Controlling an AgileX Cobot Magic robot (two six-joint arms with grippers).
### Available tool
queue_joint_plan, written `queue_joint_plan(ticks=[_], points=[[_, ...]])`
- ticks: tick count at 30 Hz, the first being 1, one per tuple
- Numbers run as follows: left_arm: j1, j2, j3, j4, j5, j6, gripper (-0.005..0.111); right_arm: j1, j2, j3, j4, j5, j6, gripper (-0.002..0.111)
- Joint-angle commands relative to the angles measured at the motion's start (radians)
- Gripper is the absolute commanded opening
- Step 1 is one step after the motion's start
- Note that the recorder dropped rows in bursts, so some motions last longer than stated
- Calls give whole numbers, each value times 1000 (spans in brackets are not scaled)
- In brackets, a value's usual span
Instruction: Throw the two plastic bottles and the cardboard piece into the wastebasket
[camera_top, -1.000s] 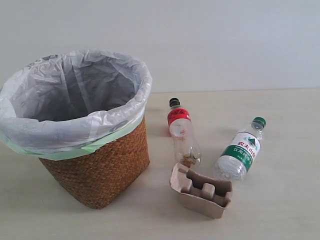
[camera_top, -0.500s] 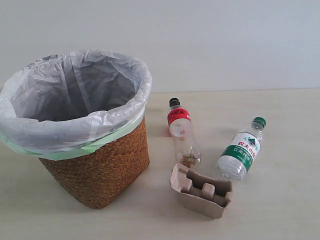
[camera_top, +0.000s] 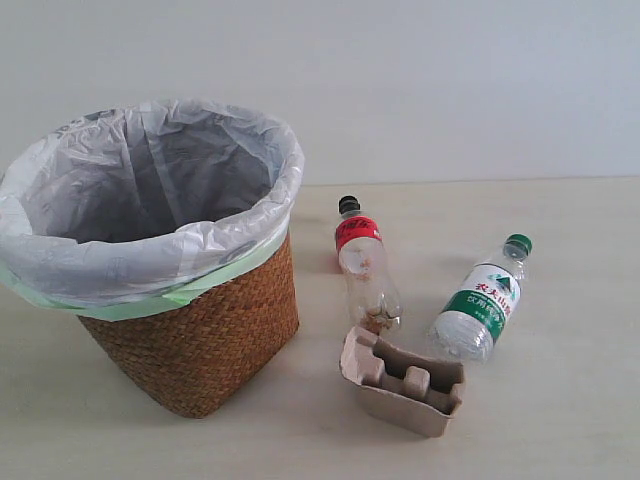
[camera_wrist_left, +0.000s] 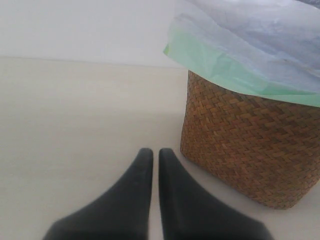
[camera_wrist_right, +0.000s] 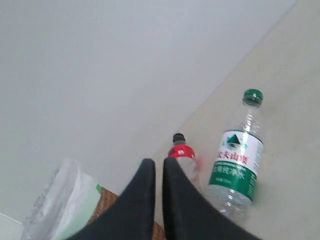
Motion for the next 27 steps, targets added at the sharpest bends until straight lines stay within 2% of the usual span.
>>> queue_joint_plan(ticks=[1, 8, 15, 19, 24, 27], points=[[1, -3, 4, 3, -1, -8, 4, 2, -5, 0, -5, -127, 2, 1], [1, -3, 4, 3, -1, -8, 4, 9, -5, 0, -16, -218, -67, 1], [1, -3, 4, 3, -1, -8, 4, 32, 85, -89, -56, -144, -271, 1], [1, -3, 4, 3, -1, -8, 4, 32, 338, -241, -64, -80, -407, 1], [1, -3, 4, 3, -1, -8, 4, 32, 787, -515, -45, 155, -524, 1], [1, -3, 4, 3, -1, -8, 4, 32, 942, -640, 1, 275, -616, 3]])
